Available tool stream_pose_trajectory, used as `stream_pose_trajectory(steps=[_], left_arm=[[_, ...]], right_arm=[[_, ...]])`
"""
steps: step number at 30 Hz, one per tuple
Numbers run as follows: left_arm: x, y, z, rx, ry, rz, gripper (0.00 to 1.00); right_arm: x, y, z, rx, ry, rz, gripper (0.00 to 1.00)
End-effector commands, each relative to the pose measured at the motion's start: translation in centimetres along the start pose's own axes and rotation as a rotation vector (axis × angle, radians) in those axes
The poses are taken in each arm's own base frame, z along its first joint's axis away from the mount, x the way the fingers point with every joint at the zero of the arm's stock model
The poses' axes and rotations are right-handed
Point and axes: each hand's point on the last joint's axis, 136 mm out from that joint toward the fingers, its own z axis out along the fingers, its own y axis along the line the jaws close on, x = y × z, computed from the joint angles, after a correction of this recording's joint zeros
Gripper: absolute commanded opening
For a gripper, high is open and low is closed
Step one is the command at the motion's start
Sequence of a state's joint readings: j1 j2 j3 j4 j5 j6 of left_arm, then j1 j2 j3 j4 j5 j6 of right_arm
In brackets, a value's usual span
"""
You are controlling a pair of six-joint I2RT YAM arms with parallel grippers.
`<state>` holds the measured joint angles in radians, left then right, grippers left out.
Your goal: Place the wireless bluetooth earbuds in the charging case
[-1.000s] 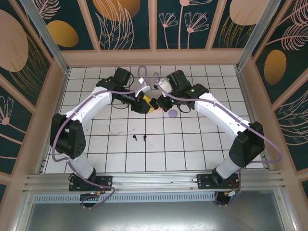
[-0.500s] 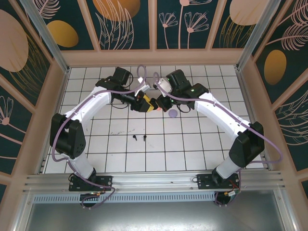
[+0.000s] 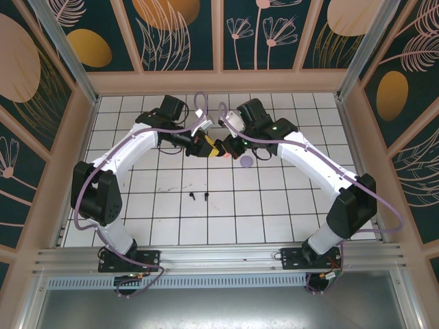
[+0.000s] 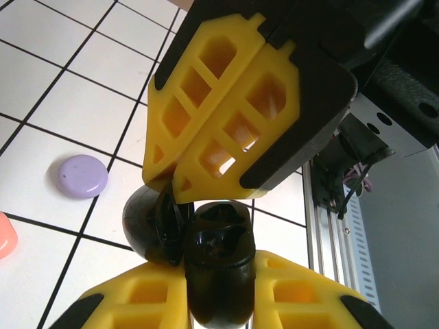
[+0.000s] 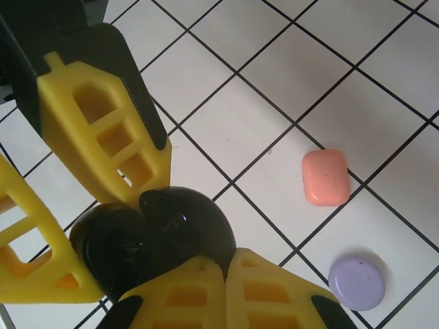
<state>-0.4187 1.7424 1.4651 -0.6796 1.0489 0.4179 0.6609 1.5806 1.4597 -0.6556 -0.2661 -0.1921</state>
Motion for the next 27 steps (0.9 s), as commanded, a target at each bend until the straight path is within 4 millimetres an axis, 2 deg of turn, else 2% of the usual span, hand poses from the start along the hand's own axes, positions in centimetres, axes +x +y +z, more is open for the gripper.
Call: stream_pose_trajectory(steps=[1,6,7,8,9,11,14,18,22,27], left_arm=[[-1.6,-1.9,0.2,0.092,-0.067,0.063,0.11],[-1.4,-1.7,0.4,0.091,-0.080,0.055,0.00],[-1.8,-2.2,0.1,0.081,-0.096,0.070,0.00],[-2.0,-2.0,-0.1,0.060,-0.111,0.074,0.00],[-2.2,-1.8,-0.2,0.038,-0.127,0.073,0.00],[-2.9,-1.0,-1.0,-0.026,-0.190,0.072,0.00],[-3.9,0.5,-3.1,-0.125,-0.296,0.064,0.00],[-4.8,2.0,-6.4,-0.257,-0.414,0.060,0.00],[-5.9,2.5,-9.9,-0.397,-0.559,0.071,0.00],[-6.2,2.7,-14.8,-0.607,-0.777,0.066,0.00]], right_arm=[[-2.2,1.6,-0.9,-0.045,-0.073,-0.016,0.00],[-2.8,1.0,-1.4,-0.010,-0.097,0.002,0.00],[-3.0,0.8,-1.6,-0.002,-0.104,0.012,0.06],[-3.3,0.6,-2.2,0.001,-0.122,0.031,0.21],[-3.5,0.4,-2.8,0.004,-0.139,0.048,0.31],[-3.9,0.2,-4.2,-0.002,-0.178,0.081,0.42],[-3.4,0.5,-6.3,-0.016,-0.222,0.130,0.51],[-1.5,1.5,-7.3,-0.042,-0.229,0.211,0.52],[1.3,2.5,-5.2,-0.056,-0.188,0.328,0.52],[4.4,4.2,0.1,-0.038,-0.087,0.439,0.51]])
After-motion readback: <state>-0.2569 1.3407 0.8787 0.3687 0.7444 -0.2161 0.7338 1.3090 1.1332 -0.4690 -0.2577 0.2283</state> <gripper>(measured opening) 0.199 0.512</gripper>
